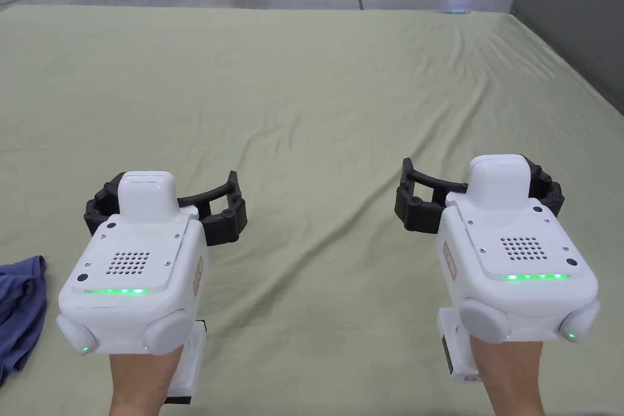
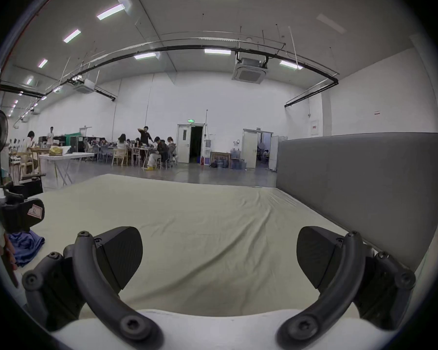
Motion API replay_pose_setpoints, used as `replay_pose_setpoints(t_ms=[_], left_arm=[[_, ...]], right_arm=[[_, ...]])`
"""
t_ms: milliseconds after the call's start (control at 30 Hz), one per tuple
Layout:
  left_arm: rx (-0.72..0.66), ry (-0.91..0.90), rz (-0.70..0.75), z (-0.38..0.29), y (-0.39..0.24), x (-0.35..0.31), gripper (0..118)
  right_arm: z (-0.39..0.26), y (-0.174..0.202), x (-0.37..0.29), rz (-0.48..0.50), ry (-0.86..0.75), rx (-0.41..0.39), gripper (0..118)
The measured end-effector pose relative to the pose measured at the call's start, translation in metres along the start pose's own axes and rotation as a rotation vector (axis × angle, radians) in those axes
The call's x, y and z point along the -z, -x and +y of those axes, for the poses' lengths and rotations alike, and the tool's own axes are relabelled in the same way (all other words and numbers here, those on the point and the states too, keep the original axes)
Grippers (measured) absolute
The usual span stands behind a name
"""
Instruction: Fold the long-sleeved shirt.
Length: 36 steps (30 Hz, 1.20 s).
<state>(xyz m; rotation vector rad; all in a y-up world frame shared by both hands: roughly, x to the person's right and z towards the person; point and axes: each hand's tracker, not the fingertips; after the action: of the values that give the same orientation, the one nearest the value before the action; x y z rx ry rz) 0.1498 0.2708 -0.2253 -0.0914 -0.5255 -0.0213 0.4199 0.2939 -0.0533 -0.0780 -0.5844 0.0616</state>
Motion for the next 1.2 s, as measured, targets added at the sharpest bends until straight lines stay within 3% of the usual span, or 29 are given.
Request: replay_pose_setpoints(t_ms=[1200], left_arm=[[0.042,-0.032,-0.041,0.013,-0.015,-0.005,118]], right_arm=[[0.003,-0.002,-0.001,-0.001,0.003,0.000,118]])
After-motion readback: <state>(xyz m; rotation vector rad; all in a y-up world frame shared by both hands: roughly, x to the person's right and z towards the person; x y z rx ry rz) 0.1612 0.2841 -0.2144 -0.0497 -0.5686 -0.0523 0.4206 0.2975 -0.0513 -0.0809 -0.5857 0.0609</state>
